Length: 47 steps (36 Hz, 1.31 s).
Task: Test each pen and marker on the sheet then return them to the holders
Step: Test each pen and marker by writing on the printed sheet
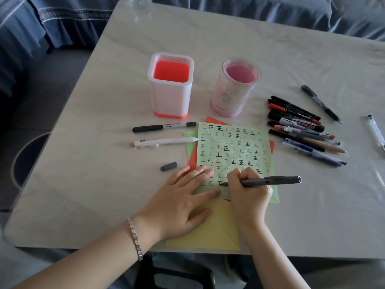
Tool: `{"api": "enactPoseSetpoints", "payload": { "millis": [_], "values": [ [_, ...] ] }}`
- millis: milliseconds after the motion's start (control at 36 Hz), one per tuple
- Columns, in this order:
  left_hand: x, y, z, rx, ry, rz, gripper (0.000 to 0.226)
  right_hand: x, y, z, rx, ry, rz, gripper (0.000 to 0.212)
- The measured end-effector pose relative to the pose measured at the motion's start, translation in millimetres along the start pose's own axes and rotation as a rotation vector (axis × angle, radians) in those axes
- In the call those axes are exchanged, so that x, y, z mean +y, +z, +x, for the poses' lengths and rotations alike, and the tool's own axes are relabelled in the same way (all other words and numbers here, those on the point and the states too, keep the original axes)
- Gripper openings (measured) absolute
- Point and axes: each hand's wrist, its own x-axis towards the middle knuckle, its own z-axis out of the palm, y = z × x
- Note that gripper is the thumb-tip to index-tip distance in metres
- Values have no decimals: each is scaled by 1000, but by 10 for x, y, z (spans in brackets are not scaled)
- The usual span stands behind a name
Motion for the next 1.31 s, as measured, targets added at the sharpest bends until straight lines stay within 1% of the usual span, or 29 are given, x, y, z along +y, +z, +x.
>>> {"api": "enactPoseSetpoints", "payload": {
  "millis": [194, 306, 444, 722, 972, 1139, 1306],
  "values": [
    [-3, 1, 1, -7, -1, 0, 41, 6, 7, -3, 15, 8, -23, 38],
    [-6, -2, 0, -7, -1, 2, 40, 2, -1, -6, 21, 51, 13, 36],
    [-10, 10, 2, -9, 1, 4, 41, -9, 4, -7, -21, 16, 55, 38],
    [-17, 18, 1, 5, 8, -3, 41, 5, 5, -7, -16, 20, 50, 39],
    [-22, 27, -2, 5, 9, 4, 42, -32, 6, -12, -36, 22, 1, 34],
    [-17, 14, -1, 19, 17, 4, 41, -27, -5, 6, 23, 106, -43, 34],
    [-31, 21, -4, -4, 35, 7, 41, -99, -44, 18, 94, 194, 128, 33]
  ]
}}
